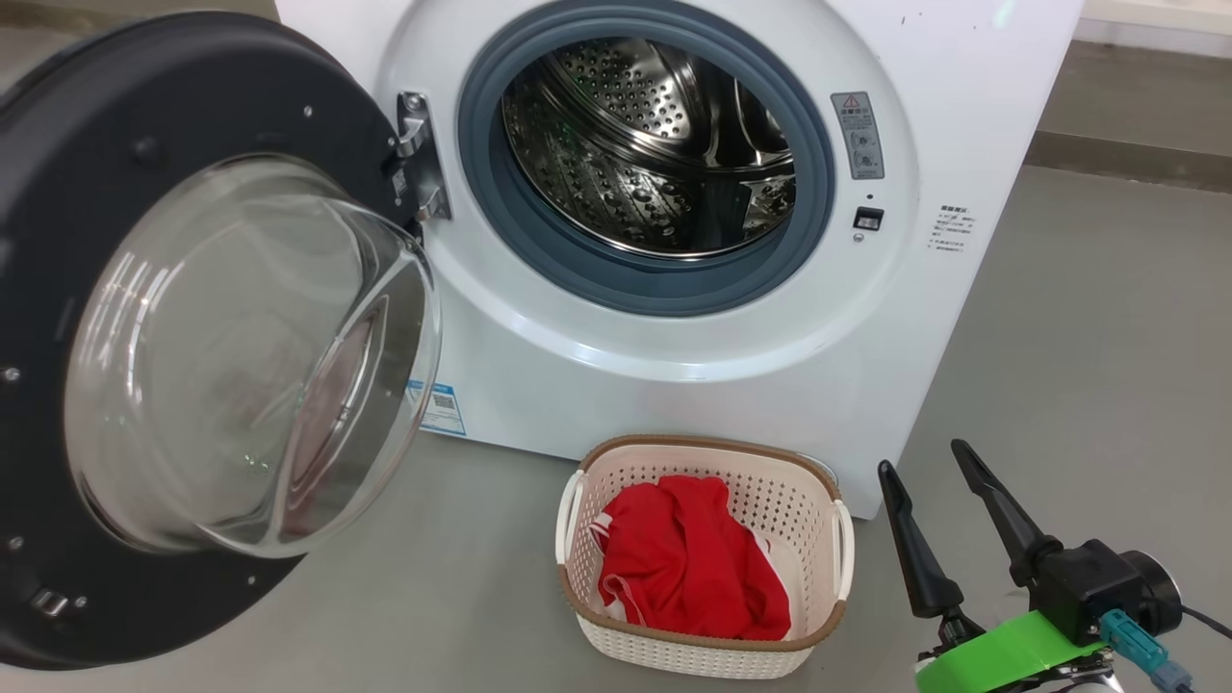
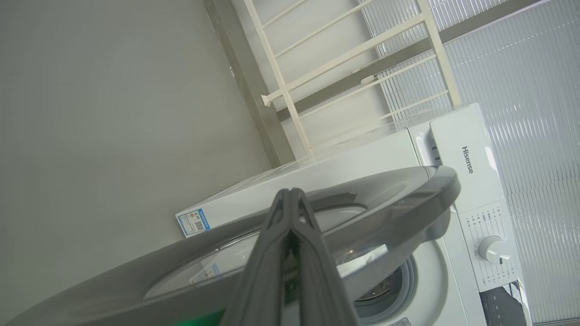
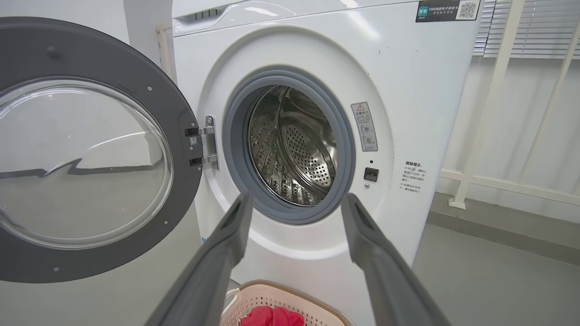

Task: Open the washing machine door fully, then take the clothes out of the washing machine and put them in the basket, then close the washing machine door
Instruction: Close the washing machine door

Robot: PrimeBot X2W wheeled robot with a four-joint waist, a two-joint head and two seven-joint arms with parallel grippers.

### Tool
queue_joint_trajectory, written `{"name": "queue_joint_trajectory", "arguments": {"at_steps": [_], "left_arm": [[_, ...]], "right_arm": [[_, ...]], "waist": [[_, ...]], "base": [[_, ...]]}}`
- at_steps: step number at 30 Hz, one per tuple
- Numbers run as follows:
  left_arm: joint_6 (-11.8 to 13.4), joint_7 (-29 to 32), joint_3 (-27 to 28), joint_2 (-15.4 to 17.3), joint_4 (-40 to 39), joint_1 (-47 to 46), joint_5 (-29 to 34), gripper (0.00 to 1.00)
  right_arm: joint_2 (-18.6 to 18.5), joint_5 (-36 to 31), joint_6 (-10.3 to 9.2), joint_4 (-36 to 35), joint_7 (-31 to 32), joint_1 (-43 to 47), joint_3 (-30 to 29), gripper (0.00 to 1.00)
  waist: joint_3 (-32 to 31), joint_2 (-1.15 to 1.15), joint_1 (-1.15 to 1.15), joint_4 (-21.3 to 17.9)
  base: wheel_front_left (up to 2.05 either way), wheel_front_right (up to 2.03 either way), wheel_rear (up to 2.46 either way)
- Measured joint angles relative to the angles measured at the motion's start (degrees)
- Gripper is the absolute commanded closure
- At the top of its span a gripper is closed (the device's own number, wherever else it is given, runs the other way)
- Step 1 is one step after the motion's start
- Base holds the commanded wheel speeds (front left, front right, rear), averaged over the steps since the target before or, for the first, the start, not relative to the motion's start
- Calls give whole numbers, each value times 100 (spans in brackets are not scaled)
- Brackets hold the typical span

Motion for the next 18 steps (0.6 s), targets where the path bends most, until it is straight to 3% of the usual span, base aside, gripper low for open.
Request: {"name": "queue_joint_trajectory", "arguments": {"at_steps": [11,18], "left_arm": [[-91,7,218,-501,-703,543,-322,100],[-80,261,407,-1080,-1392,787,-735,100]], "right_arm": [[0,100,0,2,0,2,47,0],[0,108,0,5,0,4,38,0]], "waist": [[9,0,0,34],[27,0,0,61]], "base": [[0,0,0],[0,0,0]]}}
